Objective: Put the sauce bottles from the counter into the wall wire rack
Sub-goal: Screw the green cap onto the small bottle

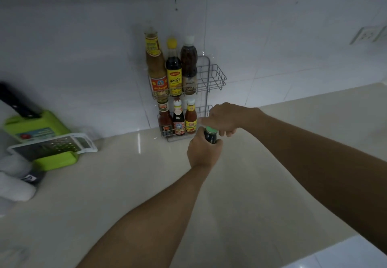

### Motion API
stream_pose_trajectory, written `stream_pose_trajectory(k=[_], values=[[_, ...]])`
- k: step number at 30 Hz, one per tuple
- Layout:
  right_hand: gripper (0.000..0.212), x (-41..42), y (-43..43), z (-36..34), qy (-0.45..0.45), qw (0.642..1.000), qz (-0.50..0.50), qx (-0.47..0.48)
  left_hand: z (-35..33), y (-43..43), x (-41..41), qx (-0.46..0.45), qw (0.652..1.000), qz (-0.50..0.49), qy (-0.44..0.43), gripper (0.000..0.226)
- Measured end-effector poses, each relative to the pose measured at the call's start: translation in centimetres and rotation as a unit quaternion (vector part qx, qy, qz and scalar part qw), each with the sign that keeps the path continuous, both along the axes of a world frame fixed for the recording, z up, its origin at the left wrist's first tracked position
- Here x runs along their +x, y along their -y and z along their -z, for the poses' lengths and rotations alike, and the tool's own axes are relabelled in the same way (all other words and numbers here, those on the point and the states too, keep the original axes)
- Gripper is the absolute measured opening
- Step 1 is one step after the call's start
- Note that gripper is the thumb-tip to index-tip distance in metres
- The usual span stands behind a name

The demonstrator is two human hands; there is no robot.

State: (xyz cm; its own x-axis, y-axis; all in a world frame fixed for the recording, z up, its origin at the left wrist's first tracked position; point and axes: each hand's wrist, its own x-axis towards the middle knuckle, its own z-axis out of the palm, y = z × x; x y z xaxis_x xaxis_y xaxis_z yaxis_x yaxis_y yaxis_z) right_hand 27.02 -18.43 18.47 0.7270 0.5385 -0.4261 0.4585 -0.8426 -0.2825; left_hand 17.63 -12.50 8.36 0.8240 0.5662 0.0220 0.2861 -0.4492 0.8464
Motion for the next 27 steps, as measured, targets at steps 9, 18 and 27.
stream_pose_trajectory(k=[9,18,27], values=[[0.071,-0.2,-0.4,-0.3,0.022,0.999,-0.013,-0.019,0.5,-0.8,-0.6,0.024,1.0,0.008,-0.002,0.032],[0.051,0.1,-0.4,3.2,0.17,0.982,-0.074,0.025,0.9,-2.1,0.4,0.021,1.0,0.012,-0.003,0.042],[0.058,0.7,-0.3,5.8,0.06,0.986,-0.023,0.154,3.1,-2.5,1.0,-0.1,0.995,0.014,-0.004,0.047]])
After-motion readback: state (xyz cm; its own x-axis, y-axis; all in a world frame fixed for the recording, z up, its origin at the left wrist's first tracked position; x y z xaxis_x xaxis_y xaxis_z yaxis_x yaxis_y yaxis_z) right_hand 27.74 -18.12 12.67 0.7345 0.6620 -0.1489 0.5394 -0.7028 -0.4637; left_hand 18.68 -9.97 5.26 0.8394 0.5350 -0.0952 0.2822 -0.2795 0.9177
